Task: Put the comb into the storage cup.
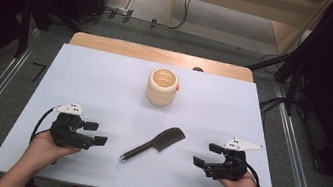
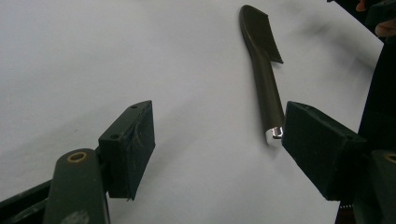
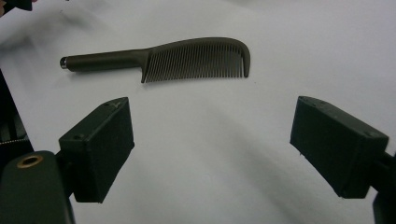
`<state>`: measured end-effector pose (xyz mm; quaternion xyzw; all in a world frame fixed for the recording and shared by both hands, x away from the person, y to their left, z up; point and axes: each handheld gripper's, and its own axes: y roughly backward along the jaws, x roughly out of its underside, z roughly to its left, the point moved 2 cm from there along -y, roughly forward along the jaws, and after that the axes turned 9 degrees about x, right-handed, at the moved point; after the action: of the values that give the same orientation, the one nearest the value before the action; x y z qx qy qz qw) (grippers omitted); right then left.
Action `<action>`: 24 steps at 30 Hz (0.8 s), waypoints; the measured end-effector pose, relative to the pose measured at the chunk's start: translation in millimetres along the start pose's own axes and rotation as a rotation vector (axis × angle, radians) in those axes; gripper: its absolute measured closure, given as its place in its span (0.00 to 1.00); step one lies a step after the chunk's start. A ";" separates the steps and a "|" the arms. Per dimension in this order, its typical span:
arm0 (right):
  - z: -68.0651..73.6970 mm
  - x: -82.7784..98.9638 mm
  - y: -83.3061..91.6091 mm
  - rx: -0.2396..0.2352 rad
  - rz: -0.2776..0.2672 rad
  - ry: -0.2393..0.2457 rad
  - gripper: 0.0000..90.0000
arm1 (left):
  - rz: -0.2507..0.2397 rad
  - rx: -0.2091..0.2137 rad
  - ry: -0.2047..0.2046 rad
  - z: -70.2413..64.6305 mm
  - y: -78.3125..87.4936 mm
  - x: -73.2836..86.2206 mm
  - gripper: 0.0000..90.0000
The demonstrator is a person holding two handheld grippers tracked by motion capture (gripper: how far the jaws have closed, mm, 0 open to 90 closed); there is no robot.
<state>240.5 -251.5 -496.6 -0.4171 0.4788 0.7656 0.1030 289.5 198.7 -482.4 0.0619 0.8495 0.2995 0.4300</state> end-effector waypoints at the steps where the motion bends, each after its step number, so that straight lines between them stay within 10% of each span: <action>1: -0.3 0.1 0.0 0.002 0.000 0.002 0.13 | 0.000 0.000 -0.001 0.1 0.0 -0.1 0.30; 24: -1.9 1.2 -0.6 -0.003 0.004 -0.004 0.13 | 0.017 -0.004 0.003 -1.5 -1.7 -0.8 0.30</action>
<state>241.1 -253.1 -498.3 -0.4148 0.4781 0.7675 0.1017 289.0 196.4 -482.1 0.0679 0.8489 0.3051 0.4263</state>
